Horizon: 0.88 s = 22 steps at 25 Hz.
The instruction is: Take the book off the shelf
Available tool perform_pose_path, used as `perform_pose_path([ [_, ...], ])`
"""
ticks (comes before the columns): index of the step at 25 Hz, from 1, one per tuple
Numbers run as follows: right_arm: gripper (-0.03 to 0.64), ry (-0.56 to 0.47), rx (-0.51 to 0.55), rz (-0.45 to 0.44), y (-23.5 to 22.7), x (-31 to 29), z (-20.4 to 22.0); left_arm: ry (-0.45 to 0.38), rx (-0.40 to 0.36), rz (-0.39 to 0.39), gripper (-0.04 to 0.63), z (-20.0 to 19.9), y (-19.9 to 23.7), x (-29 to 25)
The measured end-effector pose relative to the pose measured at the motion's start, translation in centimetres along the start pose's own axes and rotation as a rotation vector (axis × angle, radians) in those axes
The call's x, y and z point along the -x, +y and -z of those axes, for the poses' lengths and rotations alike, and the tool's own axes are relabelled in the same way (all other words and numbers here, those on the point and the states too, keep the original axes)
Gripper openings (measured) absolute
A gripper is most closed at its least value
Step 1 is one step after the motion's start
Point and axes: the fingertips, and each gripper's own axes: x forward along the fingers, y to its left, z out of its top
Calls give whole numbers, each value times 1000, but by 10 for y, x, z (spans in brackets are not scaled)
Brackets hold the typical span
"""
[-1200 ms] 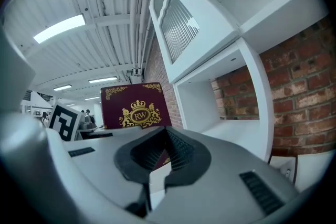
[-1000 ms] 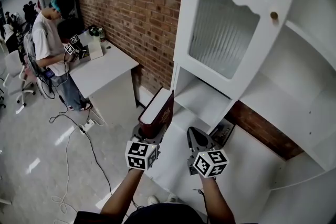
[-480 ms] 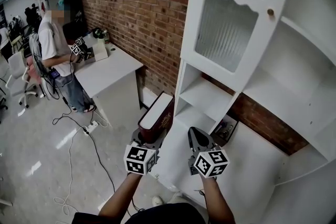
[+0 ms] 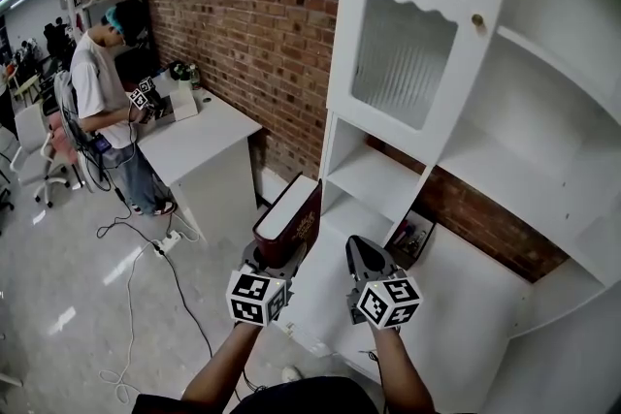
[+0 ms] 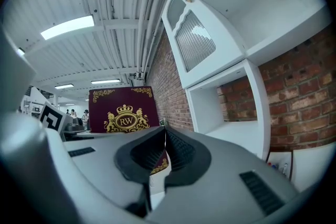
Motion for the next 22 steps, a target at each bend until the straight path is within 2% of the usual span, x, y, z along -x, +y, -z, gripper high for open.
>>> perform_pose_path([
  [9,19,1,6,-10,-11,18,-6,2,-19,3,239,-2,-23,-3],
  [19,18,9,11,-52,-12,44,-15,0,-19,-33,239,-7,-55,10],
  [22,18,11,11,-70,-9,55,-13,-1,-42,-46,239,-5,-66,18],
])
